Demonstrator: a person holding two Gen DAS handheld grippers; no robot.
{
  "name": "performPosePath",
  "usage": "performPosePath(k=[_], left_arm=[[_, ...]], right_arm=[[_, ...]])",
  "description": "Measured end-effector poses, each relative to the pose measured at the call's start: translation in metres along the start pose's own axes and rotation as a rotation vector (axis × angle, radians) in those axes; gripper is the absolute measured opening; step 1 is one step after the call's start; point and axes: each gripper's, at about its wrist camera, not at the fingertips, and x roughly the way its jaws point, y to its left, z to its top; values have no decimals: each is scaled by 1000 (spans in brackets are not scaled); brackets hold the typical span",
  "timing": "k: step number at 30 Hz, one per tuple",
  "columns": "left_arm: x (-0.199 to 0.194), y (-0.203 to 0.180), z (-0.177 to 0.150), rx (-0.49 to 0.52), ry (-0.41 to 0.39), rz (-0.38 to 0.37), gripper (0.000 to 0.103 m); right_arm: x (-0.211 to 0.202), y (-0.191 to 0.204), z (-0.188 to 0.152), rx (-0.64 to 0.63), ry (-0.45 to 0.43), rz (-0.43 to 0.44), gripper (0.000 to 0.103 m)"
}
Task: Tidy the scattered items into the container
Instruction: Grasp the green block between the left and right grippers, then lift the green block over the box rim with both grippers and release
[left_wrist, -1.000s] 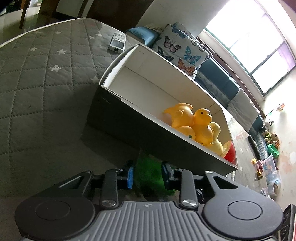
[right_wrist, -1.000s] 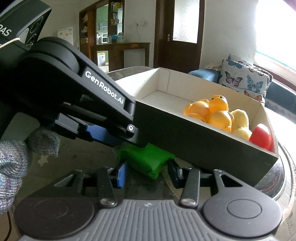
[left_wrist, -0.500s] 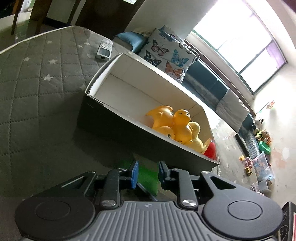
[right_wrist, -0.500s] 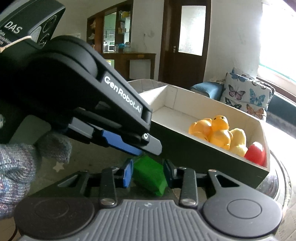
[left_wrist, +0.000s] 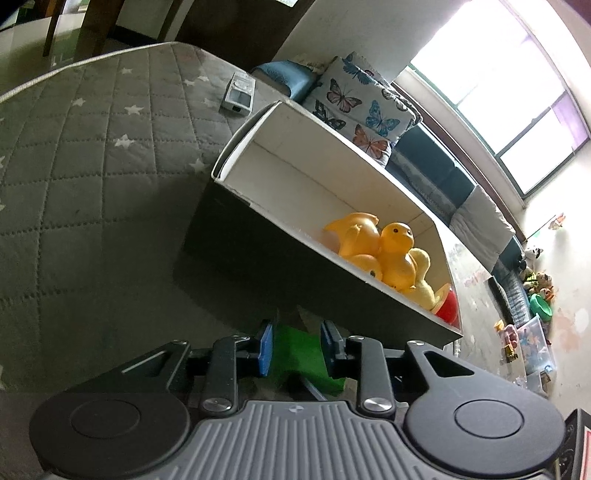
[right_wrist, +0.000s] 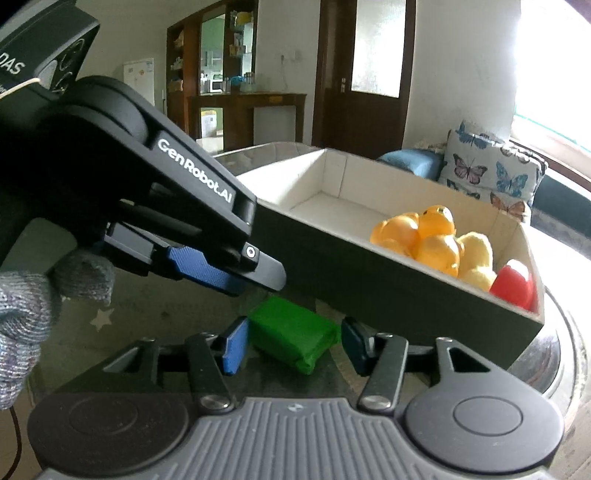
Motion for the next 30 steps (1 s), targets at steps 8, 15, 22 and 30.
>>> performPosePath(k=[8,15,22,30], left_arm=[[11,4,-5,-22,27,17,32],[4,-2,-6,-1,12,-4,30],[-21,-21,3,34,-54,-53,30],[-22,-47,32,78,-108,-91,30]], right_arm=[[9,4,-8,3,30,11,52],[3,6,-6,-3,12,-4,48],[-23,6,10,-21,-75,-41,48],[-30,-9,40,-17,-152,-94,48]])
